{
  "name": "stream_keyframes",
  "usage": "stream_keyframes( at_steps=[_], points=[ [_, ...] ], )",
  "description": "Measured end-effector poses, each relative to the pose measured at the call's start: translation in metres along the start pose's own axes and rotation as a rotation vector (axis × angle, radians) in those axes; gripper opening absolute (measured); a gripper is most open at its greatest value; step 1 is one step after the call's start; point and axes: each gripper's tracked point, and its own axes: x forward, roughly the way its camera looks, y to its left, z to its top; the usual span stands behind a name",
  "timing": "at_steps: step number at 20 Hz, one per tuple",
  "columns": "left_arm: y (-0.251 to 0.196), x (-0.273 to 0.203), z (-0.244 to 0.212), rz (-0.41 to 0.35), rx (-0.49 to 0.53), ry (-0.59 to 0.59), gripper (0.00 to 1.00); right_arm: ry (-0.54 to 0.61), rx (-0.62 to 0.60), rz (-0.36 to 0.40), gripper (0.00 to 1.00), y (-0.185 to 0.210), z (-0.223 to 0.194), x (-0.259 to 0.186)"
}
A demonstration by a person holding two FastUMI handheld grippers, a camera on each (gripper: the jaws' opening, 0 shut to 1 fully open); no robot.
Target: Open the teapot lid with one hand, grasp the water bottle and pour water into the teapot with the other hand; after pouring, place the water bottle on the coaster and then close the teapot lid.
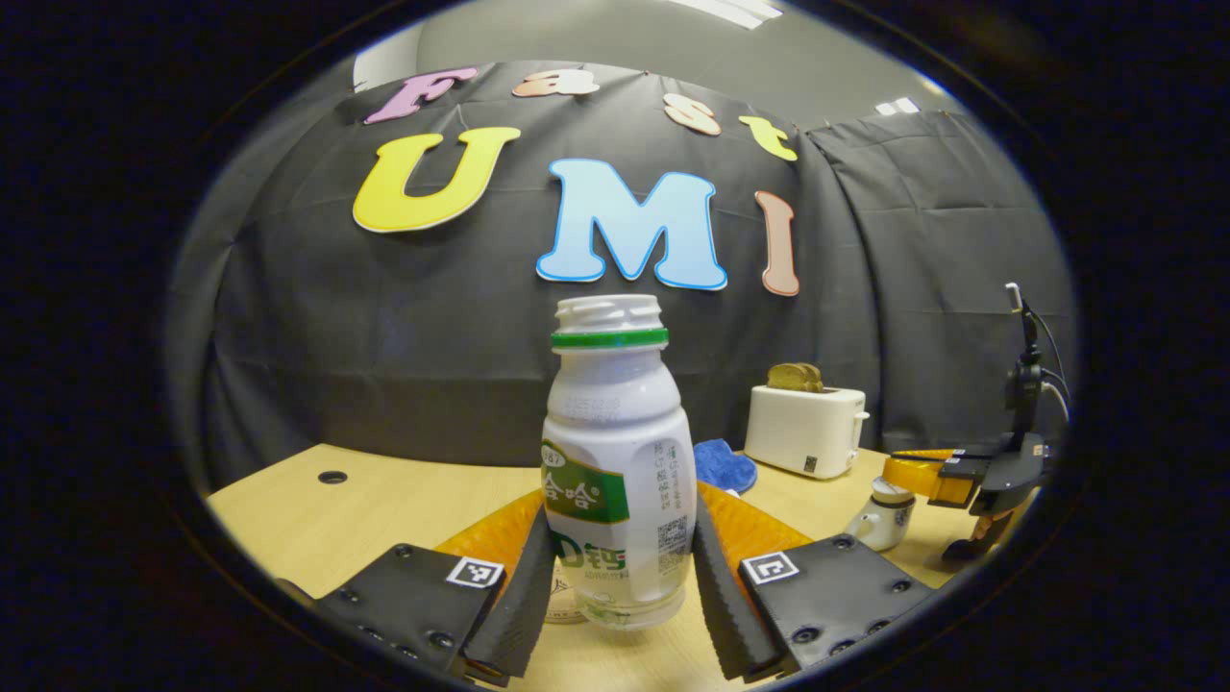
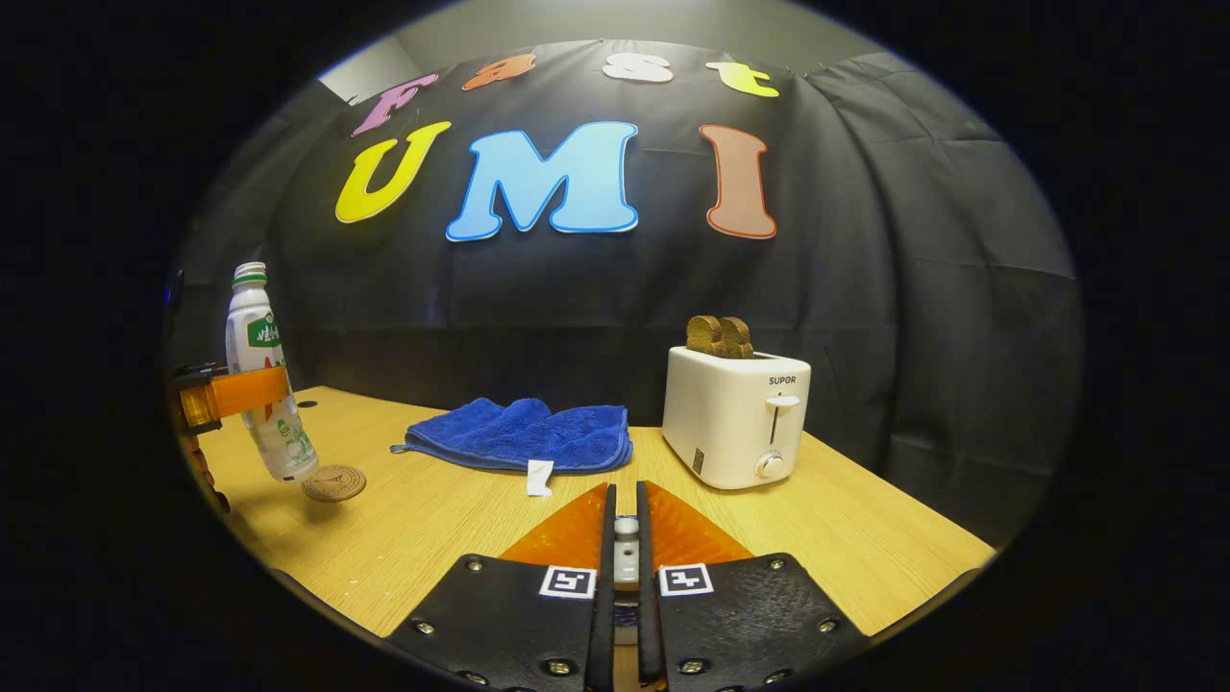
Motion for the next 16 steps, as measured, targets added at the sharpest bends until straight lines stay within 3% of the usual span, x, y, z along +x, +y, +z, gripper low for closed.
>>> stream_keyframes(
  at_steps=[5, 6, 8, 9, 10, 11, 13, 14, 16],
  points=[
    [0.002, 0.002, -0.006, 0.011, 0.007, 0.015, 0.7, 0.02, -0.001, 0.0, 0.1, 0.0, -0.007, -0.001],
    [0.003, 0.002, -0.006, 0.012, 0.007, 0.018, 0.81, 0.024, 0.001, 0.0, 0.1, 0.0, -0.01, -0.001],
    [0.005, 0.003, -0.009, 0.016, 0.009, 0.024, 0.7, 0.028, 0.007, -0.002, 0.1, -0.002, -0.014, 0.0],
    [0.005, 0.004, -0.011, 0.019, 0.009, 0.027, 0.81, 0.041, 0.014, -0.007, 0.1, -0.003, -0.017, 0.0],
    [0.007, 0.005, -0.012, 0.022, 0.007, 0.031, 0.7, 0.047, 0.02, -0.01, 0.11, -0.003, -0.02, 0.001],
    [0.007, 0.006, -0.016, 0.024, 0.003, 0.037, 0.75, 0.045, 0.011, -0.017, 0.13, -0.004, -0.017, -0.002],
    [0.01, 0.012, -0.02, 0.028, -0.008, 0.051, 0.81, 0.013, -0.021, -0.034, 0.21, -0.007, -0.007, -0.005],
    [0.015, 0.015, -0.018, 0.04, -0.001, 0.053, 0.81, -0.004, -0.029, -0.04, 0.37, -0.009, -0.002, -0.007],
    [0.026, 0.026, -0.021, 0.059, -0.002, 0.076, 0.75, -0.033, -0.036, -0.033, 0.52, -0.005, 0.006, -0.012]
  ],
)
